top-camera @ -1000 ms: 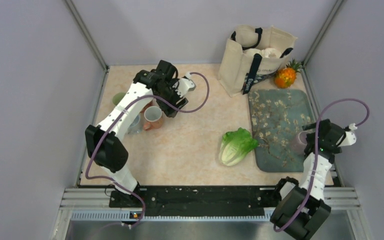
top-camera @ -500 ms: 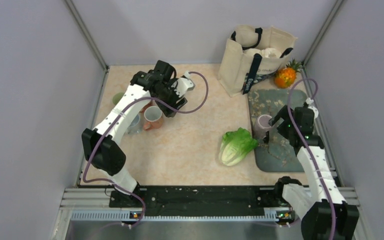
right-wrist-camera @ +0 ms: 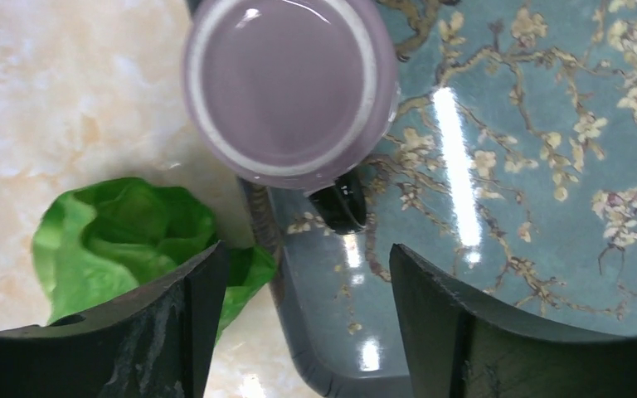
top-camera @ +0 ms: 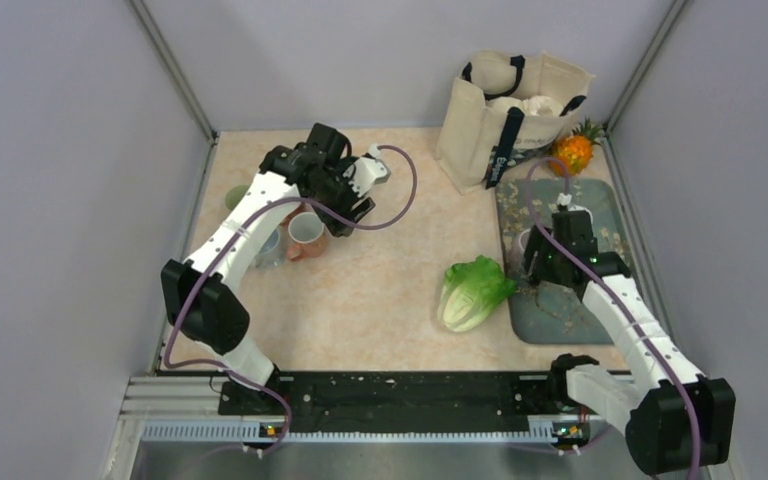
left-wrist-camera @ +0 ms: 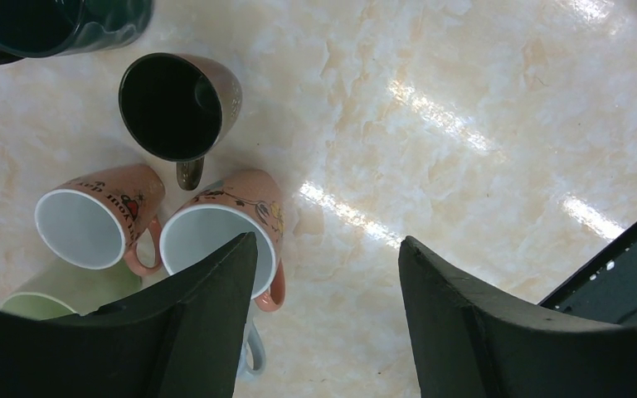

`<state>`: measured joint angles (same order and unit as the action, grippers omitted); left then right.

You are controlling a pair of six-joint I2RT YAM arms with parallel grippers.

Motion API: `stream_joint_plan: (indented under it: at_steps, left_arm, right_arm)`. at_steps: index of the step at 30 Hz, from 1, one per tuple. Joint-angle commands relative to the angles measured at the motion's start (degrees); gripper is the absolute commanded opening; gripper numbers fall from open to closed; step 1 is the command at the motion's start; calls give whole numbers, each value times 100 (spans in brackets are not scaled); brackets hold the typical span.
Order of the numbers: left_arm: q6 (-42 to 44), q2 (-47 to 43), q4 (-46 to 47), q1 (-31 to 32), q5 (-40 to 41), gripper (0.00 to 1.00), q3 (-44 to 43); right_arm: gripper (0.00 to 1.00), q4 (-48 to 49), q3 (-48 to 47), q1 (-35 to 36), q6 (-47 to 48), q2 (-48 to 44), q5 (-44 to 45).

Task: Turn the mug right side up

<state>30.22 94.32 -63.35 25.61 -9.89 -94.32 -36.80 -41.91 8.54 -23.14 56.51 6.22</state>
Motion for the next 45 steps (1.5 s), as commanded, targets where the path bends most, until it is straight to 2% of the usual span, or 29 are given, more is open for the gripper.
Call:
stream_joint_plan:
  at_steps: [1,5,11,16,18,25,31,33,34,35,36,39,42,45]
  left_arm:
    - [118,-374,135,-6,-226,68,87]
    - [124,-400,140,-8,-266,68,49]
    - [131,-433,111,-11,-259,68,37]
    - [117,-429,104,-6,-235,68,11]
    - [110,-414,104,-5,-270,68,6]
    - [69,-401,57,-6,-315,68,8]
    - [-158,-457,96,-5,-836,68,-10]
    - [-315,-463,102,-8,-1214,69,-87]
    - [-420,-460,133,-7,-1425,74,-143]
    - [-553,-469,205,-3,-1648,91,-200]
    - [-716,-494,369,-5,-1871,98,-254]
    - [-1369,-583,924,-4,-2769,99,-338]
    - [-2338,-624,1585,6,-3671,98,-451]
    - [-3234,-611,2273,35,-4262,96,-537]
  right_arm:
    - [69,370,179,41,51,144,553]
    - [68,857,239,39,368,639,384]
    - [59,1368,286,40,688,1152,996]
    - [51,1997,446,39,826,1274,939]
    - [43,2123,470,38,855,1321,1047]
    - [0,2604,600,42,955,1134,1395]
    - [0,2636,428,40,854,549,1211]
    - [0,2626,324,41,774,197,1039]
    - [0,2627,278,41,691,4,918]
    - [0,2659,243,42,602,-224,799]
    - [0,2732,237,43,491,-452,625]
    - [0,3165,265,36,-40,-1124,-174]
    - [0,3802,272,39,-924,-1366,-1437]
    - [0,5257,565,75,-2285,-1353,-2639]
